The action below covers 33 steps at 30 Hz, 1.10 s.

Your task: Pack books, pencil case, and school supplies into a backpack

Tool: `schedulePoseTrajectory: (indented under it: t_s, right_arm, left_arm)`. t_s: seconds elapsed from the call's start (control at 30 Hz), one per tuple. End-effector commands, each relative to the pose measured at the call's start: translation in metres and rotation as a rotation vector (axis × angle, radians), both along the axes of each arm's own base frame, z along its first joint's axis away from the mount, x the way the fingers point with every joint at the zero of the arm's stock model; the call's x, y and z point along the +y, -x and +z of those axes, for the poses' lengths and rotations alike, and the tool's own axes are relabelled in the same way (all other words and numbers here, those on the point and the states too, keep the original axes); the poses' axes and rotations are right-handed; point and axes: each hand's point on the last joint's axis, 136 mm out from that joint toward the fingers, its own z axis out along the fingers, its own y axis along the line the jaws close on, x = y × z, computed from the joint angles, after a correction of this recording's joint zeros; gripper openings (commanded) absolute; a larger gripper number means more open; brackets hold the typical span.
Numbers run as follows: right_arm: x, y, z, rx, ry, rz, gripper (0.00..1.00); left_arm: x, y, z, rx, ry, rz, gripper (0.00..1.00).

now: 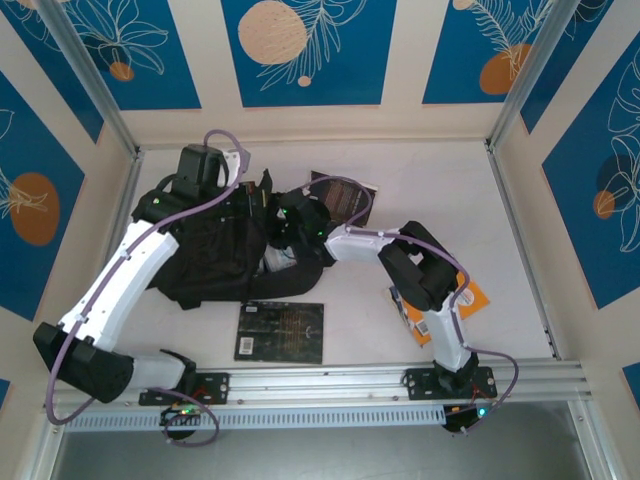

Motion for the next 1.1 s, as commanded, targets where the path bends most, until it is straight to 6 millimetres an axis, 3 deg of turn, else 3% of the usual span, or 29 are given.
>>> schedulePoseTrajectory:
  t_s: [0.0, 0.17, 0.4, 0.5, 0.6, 0.67, 0.7, 0.93, 1.07]
  right_arm:
    - [-0.021, 0.007, 0.039, -0.103, 0.035, 0.048, 0.74]
    - [-0.058, 0.017, 0.056, -0.147, 0.127, 0.082, 0.82]
    - [-0.106, 0.031, 0.089, -0.245, 0.238, 0.093, 0.82]
    - [-0.145, 0.036, 0.092, -0.274, 0.402, 0.030, 0.78]
    - [-0.200, 0.043, 0.090, -0.241, 0.555, -0.083, 0.75]
    - [-0.240, 0.051, 0.085, -0.204, 0.578, -0.178, 0.72]
    - [-0.255, 0.057, 0.080, -0.180, 0.573, -0.211, 0.71]
    - [-0.367, 0.112, 0.028, 0.152, 0.630, -0.481, 0.75]
    - [-0.410, 0.148, -0.010, 0.360, 0.665, -0.620, 0.77]
  left_arm:
    - [0.014, 0.001, -0.008, -0.007, -0.035, 0.072, 0.00]
    - [0.029, 0.004, -0.015, -0.006, -0.057, 0.127, 0.00]
    - [0.039, 0.005, -0.030, 0.041, -0.048, 0.177, 0.00]
    - [0.021, 0.005, -0.039, 0.084, -0.024, 0.077, 0.17]
    - [-0.004, 0.010, -0.037, 0.113, 0.002, -0.037, 0.42]
    - [-0.017, 0.015, -0.030, 0.058, -0.067, -0.090, 0.71]
    - [-0.024, 0.018, -0.026, 0.027, -0.115, -0.114, 0.79]
    - [-0.078, 0.029, -0.013, -0.096, -0.330, -0.206, 0.82]
    - [-0.116, 0.029, -0.020, -0.110, -0.369, -0.243, 0.82]
